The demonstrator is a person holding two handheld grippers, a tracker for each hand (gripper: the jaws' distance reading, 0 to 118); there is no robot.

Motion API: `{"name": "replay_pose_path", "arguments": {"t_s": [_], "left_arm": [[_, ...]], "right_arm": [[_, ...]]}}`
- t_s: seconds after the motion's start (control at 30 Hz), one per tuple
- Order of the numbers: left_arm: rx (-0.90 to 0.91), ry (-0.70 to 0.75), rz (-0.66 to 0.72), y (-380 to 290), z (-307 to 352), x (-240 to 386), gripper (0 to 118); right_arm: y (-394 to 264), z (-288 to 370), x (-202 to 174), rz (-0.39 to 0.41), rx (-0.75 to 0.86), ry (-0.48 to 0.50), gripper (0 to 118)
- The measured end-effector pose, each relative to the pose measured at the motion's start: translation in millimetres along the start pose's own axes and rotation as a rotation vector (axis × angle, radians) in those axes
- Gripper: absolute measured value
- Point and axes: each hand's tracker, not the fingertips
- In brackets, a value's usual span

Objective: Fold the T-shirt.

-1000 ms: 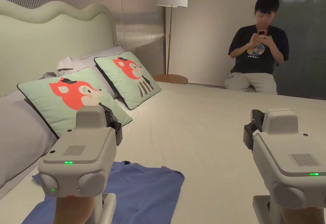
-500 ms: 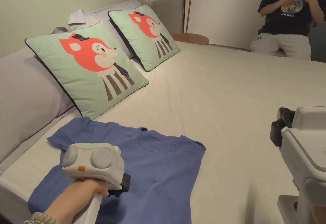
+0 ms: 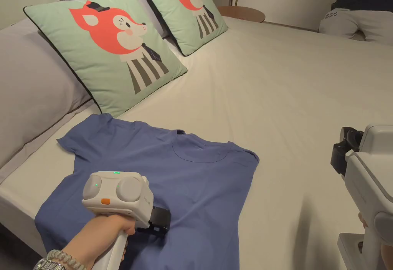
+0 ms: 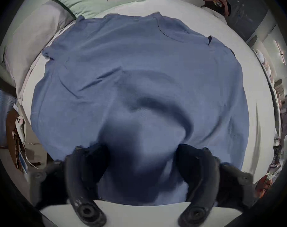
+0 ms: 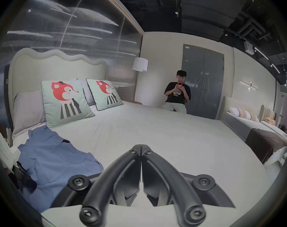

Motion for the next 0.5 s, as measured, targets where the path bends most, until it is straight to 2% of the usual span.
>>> {"name": "replay_pose_path", "arguments": {"t_s": [0.03, 0.07, 0.1, 0.13, 0.17, 0.23, 0.37, 0.5], "left_arm": [[0.03, -0.007, 0.037, 4, 2, -7, 75], [0.061, -0.004, 0.043, 5, 7, -10, 59], [0.083, -0.002, 0.046, 7, 12, -13, 26], [0.106, -0.01, 0.067, 9, 16, -17, 3], [0.119, -0.015, 0.094, -1, 36, -7, 2], [0.112, -0.028, 0.062, -6, 51, 1, 2], [0.23, -0.041, 0.024, 0, 87, 10, 2], [0.372, -0.136, -0.008, -2, 147, 43, 2]], "right_arm": [[0, 0, 0, -0.003, -0.003, 0.0, 1], [3, 3, -1, -0.01, -0.003, -0.002, 1], [4, 4, 1, -0.021, -0.003, -0.004, 1], [5, 5, 2, -0.032, -0.001, -0.007, 1], [6, 7, 4, -0.045, 0.002, -0.009, 1], [7, 11, 11, -0.057, 0.013, -0.014, 1], [14, 25, 24, -0.065, 0.048, -0.032, 1], [25, 50, 43, -0.088, 0.091, -0.06, 1]]}}
